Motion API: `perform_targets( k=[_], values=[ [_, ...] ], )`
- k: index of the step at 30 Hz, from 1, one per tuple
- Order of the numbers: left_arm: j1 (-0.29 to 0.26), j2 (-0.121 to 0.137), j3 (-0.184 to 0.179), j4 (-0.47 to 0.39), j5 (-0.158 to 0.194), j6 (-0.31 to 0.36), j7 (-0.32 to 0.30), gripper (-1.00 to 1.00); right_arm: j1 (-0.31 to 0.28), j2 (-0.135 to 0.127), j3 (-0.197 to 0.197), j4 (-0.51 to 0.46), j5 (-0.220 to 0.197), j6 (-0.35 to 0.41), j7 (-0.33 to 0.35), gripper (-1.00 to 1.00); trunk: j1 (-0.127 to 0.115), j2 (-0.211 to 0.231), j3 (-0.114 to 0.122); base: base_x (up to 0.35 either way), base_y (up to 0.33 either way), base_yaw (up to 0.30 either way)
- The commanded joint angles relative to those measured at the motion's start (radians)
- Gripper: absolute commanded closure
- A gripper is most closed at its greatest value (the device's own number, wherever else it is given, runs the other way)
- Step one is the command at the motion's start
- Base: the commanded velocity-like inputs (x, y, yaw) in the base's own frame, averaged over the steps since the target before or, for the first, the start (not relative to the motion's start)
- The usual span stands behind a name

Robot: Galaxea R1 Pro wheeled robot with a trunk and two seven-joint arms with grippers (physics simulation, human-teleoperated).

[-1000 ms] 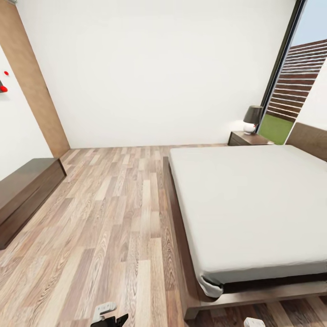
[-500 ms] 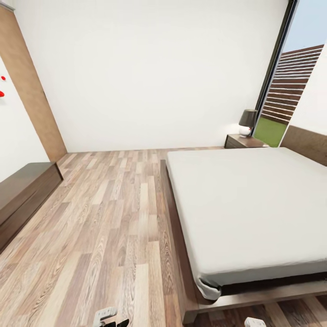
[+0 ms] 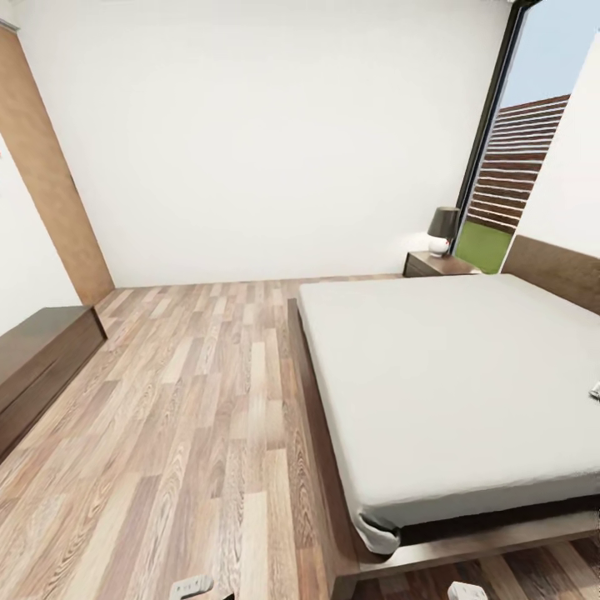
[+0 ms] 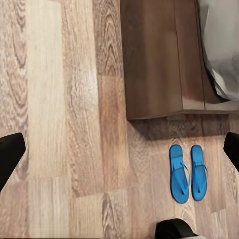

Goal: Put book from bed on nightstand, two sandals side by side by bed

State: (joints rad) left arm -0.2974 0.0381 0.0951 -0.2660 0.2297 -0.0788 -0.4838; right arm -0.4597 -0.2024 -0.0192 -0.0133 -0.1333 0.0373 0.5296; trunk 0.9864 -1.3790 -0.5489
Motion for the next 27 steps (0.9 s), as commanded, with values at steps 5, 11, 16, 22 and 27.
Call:
perform_targets(
  k=[5,11,16,22,27],
  values=[
    [0.0,-0.002,0.006,0.035,-0.001,-0.154,-0.006,-1.0,-0.001,-0.001,-0.002,0.0,-0.011,0.002,0.005,-1.0,0.0,0.0,0.007,0.0,0.0,-0.083],
    [0.0,-0.004,0.006,0.071,-0.002,-0.186,-0.005,-1.0,-0.001,-0.001,-0.002,0.003,-0.016,-0.007,0.007,-1.0,0.0,0.0,0.017,0.0,0.0,-0.083],
    [0.0,-0.003,0.005,0.073,-0.008,-0.189,-0.004,-1.0,-0.001,0.001,-0.002,0.003,-0.017,-0.008,0.004,-1.0,0.0,0.0,0.025,0.0,0.0,-0.05],
    [0.0,-0.006,0.003,0.061,-0.061,-0.19,-0.004,-1.0,-0.001,0.001,-0.004,0.002,-0.015,-0.008,0.002,-1.0,0.0,0.0,0.033,0.0,0.0,-0.003],
    [0.0,-0.002,0.005,0.076,-0.065,-0.188,-0.009,-1.0,-0.001,0.0,-0.004,0.003,-0.013,-0.008,0.002,-1.0,0.0,0.0,0.035,0.0,0.0,0.0]
  ],
)
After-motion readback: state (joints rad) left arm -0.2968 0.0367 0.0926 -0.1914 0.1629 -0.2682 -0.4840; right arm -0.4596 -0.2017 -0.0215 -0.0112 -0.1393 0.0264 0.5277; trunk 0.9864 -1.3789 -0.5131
